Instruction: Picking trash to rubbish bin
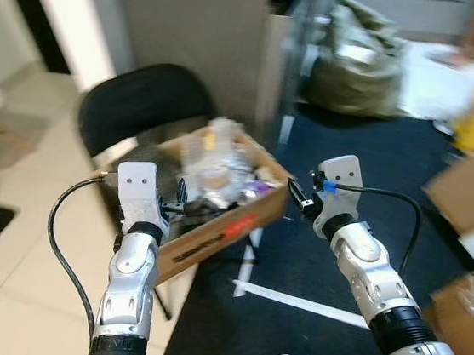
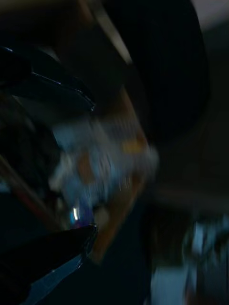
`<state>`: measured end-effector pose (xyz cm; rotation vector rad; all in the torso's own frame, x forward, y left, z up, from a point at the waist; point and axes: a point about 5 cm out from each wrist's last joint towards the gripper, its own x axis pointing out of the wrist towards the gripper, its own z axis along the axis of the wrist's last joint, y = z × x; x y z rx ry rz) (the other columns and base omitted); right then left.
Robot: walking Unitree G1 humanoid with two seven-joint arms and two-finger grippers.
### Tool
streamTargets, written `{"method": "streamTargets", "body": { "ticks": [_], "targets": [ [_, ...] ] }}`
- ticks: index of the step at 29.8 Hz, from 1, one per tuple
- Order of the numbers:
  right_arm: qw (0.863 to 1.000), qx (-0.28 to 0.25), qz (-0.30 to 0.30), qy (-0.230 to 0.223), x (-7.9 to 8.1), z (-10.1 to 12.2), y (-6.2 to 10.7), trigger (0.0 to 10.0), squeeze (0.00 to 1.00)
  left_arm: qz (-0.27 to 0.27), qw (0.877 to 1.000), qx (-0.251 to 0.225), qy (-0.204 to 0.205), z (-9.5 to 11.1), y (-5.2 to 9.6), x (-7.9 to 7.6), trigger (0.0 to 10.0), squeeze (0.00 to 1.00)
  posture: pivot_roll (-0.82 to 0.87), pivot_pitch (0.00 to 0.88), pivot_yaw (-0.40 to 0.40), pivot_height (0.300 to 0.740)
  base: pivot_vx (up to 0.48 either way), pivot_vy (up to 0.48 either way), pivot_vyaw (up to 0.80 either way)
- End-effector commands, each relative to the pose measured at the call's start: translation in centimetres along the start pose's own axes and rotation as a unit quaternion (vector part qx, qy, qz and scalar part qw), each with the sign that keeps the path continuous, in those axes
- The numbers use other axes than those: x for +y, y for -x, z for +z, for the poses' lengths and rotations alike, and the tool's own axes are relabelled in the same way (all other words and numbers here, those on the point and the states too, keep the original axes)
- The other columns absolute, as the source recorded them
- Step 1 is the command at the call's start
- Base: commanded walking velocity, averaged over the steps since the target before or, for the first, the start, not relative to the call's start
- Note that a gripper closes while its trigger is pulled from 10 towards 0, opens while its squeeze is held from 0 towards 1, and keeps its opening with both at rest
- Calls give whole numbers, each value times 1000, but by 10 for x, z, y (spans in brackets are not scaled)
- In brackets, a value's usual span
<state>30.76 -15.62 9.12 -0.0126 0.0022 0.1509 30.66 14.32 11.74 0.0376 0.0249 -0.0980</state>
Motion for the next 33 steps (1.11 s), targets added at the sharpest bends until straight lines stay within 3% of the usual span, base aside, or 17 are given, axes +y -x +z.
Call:
{"method": "streamTargets", "body": {
  "ticks": [1,33],
  "targets": [
    [1000,4,-1,-1,0,-2,1,10000,0,-2,1000,12,-9,-5,0,0,10000,0,-34,5,-32,740,0,0,-800],
    [996,47,-77,20,-17,-13,4,10000,0,-18,999,23,-24,-7,-5,-5,10000,0,-45,15,-15,740,0,0,-800]
  ]
}}
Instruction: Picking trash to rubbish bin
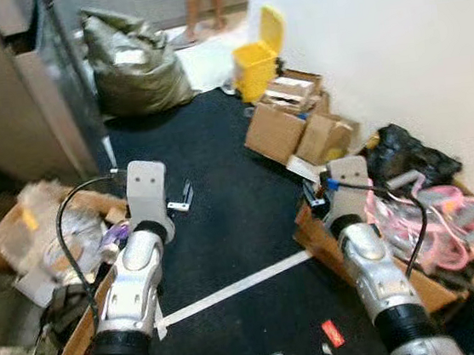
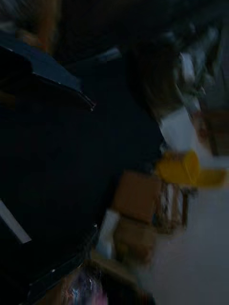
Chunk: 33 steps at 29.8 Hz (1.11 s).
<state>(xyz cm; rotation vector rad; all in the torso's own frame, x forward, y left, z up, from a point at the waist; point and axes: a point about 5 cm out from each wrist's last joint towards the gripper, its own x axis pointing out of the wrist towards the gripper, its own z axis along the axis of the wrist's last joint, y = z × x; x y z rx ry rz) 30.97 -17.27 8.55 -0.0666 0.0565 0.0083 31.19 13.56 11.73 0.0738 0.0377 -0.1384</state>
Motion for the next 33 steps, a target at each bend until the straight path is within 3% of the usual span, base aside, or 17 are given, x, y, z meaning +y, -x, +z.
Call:
{"method": "streamTargets", "body": {
  "ticks": [1,33],
  "targets": [
    [1000,20,-8,-4,-1,-8,3,10000,0,0,1000,17,-6,-7,1,1,10000,0,-45,15,-15,740,0,0,-800],
    [999,34,-26,0,-2,-11,1,10000,0,1,1000,19,-10,-9,1,2,10000,0,-39,0,-30,740,0,0,-800]
  ]
}}
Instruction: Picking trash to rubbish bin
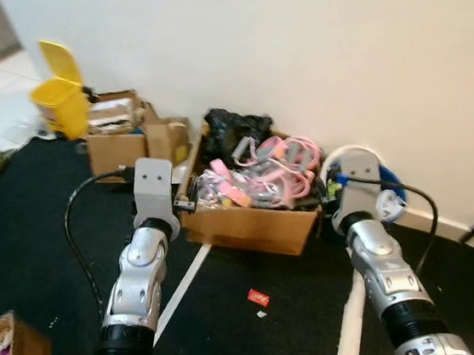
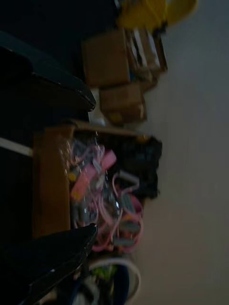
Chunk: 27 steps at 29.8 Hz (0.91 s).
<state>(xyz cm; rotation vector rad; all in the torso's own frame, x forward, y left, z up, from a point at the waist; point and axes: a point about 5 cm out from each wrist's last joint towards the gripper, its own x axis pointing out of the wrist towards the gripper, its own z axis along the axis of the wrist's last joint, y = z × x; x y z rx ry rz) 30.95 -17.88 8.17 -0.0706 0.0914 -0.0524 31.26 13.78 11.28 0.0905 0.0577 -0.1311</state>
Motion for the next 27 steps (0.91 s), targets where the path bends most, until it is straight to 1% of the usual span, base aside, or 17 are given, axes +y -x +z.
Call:
{"method": "streamTargets", "body": {
  "ticks": [1,27],
  "targets": [
    [1000,16,4,0,3,-7,1,10000,0,-2,1000,8,-3,-4,1,0,10000,0,-39,0,-30,740,0,0,-800],
    [1000,24,-7,-3,3,-12,4,10000,0,-10,1000,10,-5,-3,2,1,10000,0,-31,0,-18,740,0,0,-800]
  ]
}}
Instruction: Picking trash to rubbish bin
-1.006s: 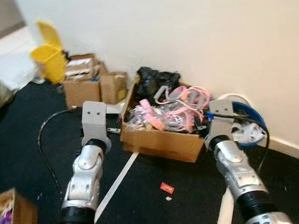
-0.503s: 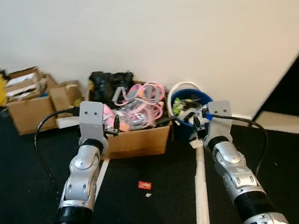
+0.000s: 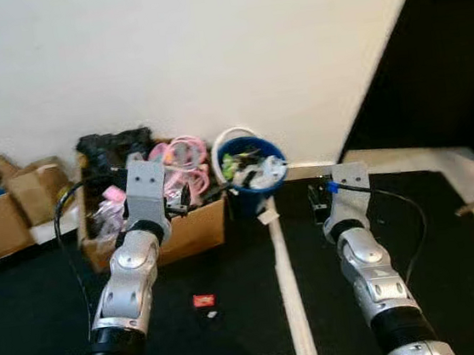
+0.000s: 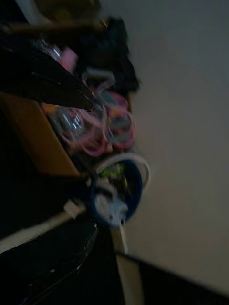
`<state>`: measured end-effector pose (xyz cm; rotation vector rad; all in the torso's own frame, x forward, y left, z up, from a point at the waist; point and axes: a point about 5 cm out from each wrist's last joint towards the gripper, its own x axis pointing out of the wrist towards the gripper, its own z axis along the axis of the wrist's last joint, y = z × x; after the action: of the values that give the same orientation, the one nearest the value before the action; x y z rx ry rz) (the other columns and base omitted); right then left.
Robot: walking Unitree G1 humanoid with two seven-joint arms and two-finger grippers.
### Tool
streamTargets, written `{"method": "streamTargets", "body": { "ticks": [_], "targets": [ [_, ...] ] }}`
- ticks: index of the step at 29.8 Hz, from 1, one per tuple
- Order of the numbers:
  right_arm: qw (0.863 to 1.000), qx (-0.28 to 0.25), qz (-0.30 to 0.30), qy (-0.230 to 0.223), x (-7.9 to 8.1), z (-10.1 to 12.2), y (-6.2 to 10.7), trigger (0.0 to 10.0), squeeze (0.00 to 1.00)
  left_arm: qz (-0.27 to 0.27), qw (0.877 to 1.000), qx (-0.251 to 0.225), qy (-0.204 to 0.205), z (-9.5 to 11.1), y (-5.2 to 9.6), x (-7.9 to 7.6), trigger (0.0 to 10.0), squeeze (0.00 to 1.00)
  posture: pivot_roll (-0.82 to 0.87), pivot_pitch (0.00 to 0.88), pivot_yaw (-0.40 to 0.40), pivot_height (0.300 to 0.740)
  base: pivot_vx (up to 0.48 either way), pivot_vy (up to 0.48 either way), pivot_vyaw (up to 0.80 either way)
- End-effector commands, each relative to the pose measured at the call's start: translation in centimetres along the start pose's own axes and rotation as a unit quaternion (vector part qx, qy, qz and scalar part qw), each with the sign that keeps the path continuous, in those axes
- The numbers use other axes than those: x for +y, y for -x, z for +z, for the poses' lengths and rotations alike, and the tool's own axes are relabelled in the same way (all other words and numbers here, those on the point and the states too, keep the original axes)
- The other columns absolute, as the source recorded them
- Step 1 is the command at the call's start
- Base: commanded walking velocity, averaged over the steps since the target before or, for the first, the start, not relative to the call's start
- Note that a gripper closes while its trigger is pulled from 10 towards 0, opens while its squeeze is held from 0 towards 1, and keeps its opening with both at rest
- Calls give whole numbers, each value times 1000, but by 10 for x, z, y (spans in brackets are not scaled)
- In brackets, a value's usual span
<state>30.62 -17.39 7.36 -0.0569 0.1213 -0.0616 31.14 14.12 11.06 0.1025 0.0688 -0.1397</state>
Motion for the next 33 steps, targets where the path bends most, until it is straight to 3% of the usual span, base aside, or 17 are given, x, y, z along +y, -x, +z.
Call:
{"method": "streamTargets", "body": {
  "ticks": [1,10,22,33],
  "targets": [
    [1000,9,-4,3,-3,-4,2,10000,0,-6,1000,5,1,-1,0,-3,10000,0,-30,0,-17,740,0,0,-800],
    [1000,9,-7,3,-4,-4,1,10000,0,3,1000,10,-8,-3,0,0,10000,0,-31,1,-16,740,0,0,-800],
    [1000,7,-13,4,-6,-3,2,10000,0,43,997,36,-45,-12,-2,20,10000,0,-41,9,-14,740,0,0,-800],
    [1000,12,-17,-4,-6,-4,2,10000,0,56,996,54,-41,-16,-2,22,10000,0,-39,15,-17,740,0,0,-800]
  ]
}}
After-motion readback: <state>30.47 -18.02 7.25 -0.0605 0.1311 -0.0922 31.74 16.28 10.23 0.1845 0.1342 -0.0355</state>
